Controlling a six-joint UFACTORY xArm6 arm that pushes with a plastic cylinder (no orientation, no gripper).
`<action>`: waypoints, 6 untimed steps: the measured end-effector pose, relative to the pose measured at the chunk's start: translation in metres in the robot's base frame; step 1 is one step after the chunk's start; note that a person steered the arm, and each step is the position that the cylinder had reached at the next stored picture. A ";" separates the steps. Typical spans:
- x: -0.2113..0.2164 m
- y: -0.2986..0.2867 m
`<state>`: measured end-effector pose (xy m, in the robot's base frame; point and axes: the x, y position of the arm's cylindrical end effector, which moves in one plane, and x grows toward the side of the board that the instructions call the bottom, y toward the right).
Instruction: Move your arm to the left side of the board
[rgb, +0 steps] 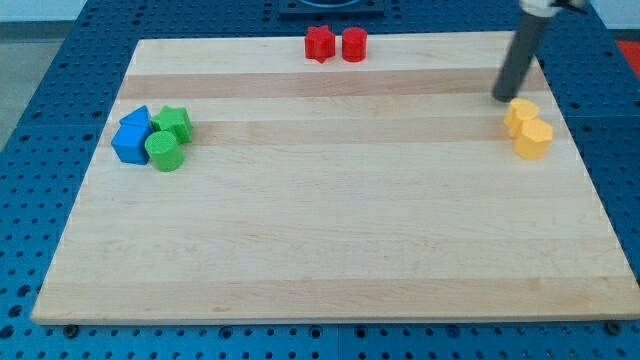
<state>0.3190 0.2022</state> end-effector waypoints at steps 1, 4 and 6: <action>-0.023 -0.065; -0.028 -0.299; -0.022 -0.452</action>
